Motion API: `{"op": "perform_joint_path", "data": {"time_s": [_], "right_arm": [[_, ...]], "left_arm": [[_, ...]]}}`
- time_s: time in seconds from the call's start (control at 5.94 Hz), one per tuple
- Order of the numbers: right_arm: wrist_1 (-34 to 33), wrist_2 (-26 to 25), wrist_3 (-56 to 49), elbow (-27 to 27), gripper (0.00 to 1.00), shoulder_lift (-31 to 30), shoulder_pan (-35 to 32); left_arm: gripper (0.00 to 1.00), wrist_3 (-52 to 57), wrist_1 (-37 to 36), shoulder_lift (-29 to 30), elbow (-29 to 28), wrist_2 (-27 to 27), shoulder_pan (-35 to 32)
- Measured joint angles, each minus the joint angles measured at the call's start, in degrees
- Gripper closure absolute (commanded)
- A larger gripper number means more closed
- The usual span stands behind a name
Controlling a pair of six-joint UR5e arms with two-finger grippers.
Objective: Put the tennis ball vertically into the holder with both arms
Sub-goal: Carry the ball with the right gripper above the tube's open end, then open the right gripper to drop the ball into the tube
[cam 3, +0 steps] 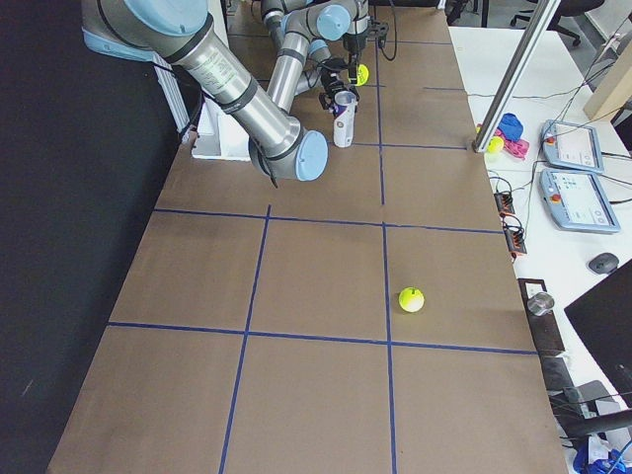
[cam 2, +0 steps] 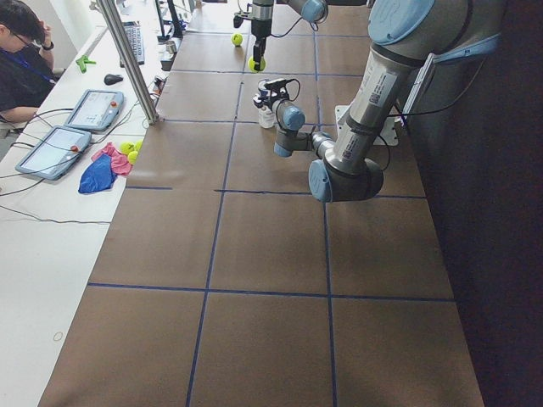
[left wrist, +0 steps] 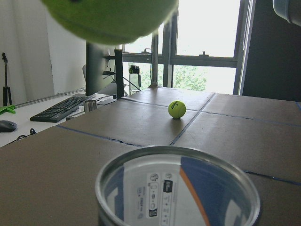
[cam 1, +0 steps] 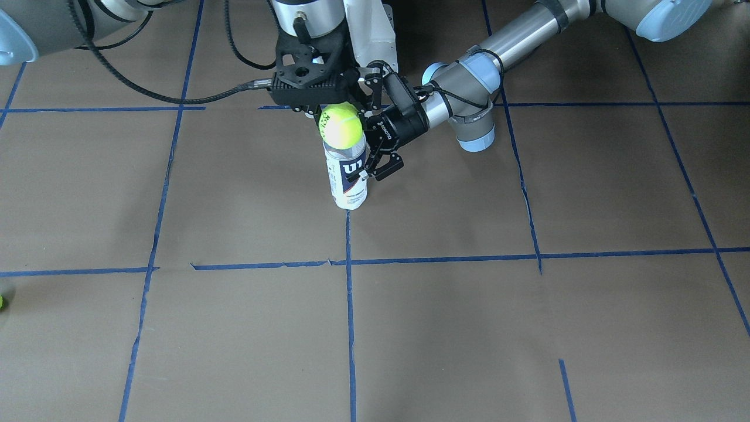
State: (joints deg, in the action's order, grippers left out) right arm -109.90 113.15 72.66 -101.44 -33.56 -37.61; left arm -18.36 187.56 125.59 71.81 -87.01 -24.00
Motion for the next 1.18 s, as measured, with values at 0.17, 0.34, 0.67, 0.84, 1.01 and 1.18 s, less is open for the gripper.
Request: {"op": "perform_joint_path", "data": {"time_s": [0.17, 0.34, 0.67, 0.84, 1.01, 1.18], "right_arm": [[-0.1, -0.8, 0.1, 0.6, 0.80, -0.1, 0.9], [-0.9, -1.2, 0.2, 0.6, 0.73, -0.4, 1.6], [-2.8, -2.0, 0.2, 0.7, 0.55, -0.6, 3.1], [-3.4, -2.9, 0.2, 0.7, 0.43, -0.6, 3.9], [-3.8, -3.4, 0.2, 0.7, 0.28, -0.7, 4.4], [-3.9, -3.6, 0.2, 0.7, 0.14, -0.7, 4.5]], "left_arm": [[0.13, 0.0, 0.0, 0.0, 0.0, 0.0, 0.0], [0.13, 0.0, 0.0, 0.0, 0.0, 0.0, 0.0], [0.13, 0.0, 0.0, 0.0, 0.0, 0.0, -0.1], [0.13, 0.0, 0.0, 0.0, 0.0, 0.1, -0.1], [0.13, 0.0, 0.0, 0.0, 0.0, 0.2, -0.1], [0.13, 0.0, 0.0, 0.0, 0.0, 0.4, -0.1]]}}
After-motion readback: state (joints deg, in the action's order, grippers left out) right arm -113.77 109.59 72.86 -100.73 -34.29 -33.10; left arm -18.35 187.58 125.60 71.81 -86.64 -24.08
